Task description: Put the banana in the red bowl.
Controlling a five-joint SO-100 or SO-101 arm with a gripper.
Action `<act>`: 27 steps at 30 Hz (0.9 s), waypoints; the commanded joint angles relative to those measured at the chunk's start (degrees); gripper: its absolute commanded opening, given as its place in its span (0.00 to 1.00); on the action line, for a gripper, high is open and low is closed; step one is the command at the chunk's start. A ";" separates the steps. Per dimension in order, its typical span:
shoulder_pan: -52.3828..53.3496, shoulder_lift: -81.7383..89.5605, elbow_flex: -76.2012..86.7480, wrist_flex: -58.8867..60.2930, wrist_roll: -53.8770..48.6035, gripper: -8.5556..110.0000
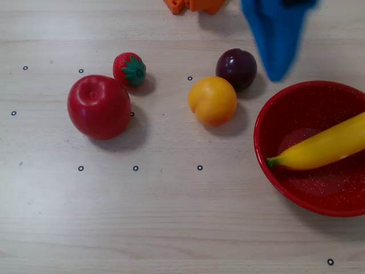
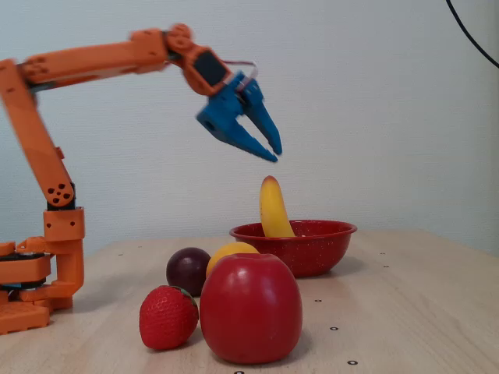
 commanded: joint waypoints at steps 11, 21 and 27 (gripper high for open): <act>-14.77 27.69 26.37 -4.75 -3.69 0.07; -18.81 48.69 52.73 -13.71 -3.87 0.07; -18.02 62.40 66.18 -15.47 -3.52 0.07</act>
